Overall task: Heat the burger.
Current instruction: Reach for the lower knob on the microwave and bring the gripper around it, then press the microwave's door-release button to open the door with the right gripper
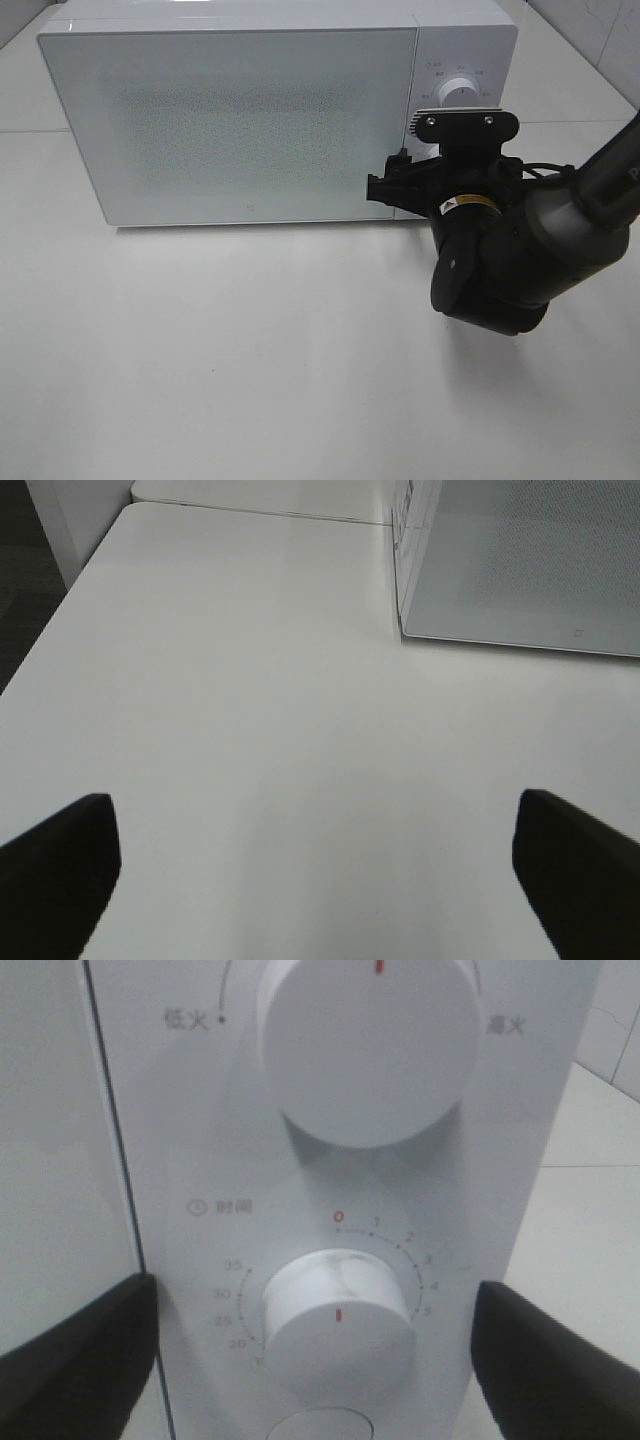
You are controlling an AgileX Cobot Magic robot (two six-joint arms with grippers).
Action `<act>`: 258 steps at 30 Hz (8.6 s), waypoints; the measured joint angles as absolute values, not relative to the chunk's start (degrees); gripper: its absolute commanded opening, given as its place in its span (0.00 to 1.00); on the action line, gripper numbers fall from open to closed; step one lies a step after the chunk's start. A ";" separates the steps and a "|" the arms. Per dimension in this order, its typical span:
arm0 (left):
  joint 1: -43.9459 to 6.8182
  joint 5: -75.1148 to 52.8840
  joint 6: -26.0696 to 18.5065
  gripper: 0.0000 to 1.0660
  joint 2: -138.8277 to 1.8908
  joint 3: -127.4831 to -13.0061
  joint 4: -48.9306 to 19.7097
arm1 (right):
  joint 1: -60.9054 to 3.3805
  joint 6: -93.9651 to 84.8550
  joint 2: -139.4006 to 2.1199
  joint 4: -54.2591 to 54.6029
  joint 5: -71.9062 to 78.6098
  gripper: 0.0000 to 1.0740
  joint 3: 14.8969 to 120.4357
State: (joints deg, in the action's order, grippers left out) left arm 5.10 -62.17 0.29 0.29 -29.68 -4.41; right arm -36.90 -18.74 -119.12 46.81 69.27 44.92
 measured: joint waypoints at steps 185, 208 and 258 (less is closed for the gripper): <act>5.10 -62.17 0.29 0.95 0.29 -29.68 -4.41 | -11.06 -9.22 -76.32 14.78 -15.87 0.71 41.88; 5.10 -62.17 0.29 0.95 0.29 -29.68 -4.41 | -10.94 -5.10 -58.67 4.35 -43.37 0.71 39.59; 5.10 -62.17 0.00 0.95 0.29 -29.68 -4.41 | -10.94 0.80 0.23 -1.66 -55.06 0.65 28.30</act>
State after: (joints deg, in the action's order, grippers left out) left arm 5.10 -62.17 0.00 0.29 -29.68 -4.41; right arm -10.94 0.80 0.23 -1.66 -55.06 28.30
